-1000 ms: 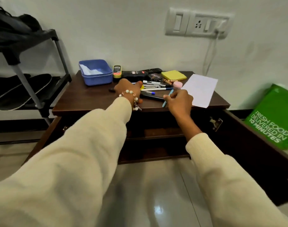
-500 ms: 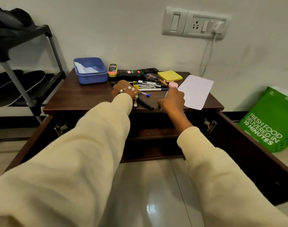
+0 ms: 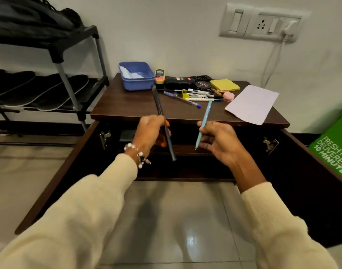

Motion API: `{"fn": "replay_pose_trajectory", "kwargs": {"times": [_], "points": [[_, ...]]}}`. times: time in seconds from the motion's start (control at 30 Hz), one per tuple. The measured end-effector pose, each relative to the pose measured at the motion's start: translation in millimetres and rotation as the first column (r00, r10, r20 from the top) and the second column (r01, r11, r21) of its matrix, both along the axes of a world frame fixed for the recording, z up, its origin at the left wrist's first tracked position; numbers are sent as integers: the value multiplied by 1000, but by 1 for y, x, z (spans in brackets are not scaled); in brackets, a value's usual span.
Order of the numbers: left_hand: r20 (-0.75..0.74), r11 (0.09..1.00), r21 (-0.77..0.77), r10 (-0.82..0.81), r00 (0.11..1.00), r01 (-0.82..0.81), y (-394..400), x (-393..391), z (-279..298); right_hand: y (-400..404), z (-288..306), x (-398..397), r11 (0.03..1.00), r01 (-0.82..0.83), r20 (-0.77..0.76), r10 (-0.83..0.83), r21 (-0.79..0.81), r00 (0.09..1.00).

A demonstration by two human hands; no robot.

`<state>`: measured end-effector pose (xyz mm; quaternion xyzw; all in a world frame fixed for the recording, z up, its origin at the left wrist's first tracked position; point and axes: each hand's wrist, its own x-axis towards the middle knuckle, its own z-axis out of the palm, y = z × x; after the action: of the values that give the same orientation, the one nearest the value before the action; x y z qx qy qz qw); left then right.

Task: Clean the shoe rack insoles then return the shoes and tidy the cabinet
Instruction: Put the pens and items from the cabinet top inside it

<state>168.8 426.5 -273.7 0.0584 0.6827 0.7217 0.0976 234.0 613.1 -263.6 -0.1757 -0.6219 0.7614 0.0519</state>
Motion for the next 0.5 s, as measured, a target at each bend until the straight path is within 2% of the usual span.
{"fn": "replay_pose_trajectory", "kwargs": {"times": [0.07,0.13,0.3,0.43,0.5], "points": [[-62,998,-22,-63,996,62,-22,18,-33,-13,-25,8,981,-191,35,190,24,981],[-50,982,-119,-154,987,147,-43,29,-69,-24,-53,11,943,-323,119,313,80,942],[196,854,-335,-350,916,398,-82,37,-145,-38,-114,14,837,-518,302,454,179,838],[464,728,-413,-349,814,547,-97,36,-190,-47,-157,16,753,-625,483,478,206,734],[568,704,-434,-269,778,561,-99,33,-211,-52,-180,10,722,-650,558,446,238,700]]}}
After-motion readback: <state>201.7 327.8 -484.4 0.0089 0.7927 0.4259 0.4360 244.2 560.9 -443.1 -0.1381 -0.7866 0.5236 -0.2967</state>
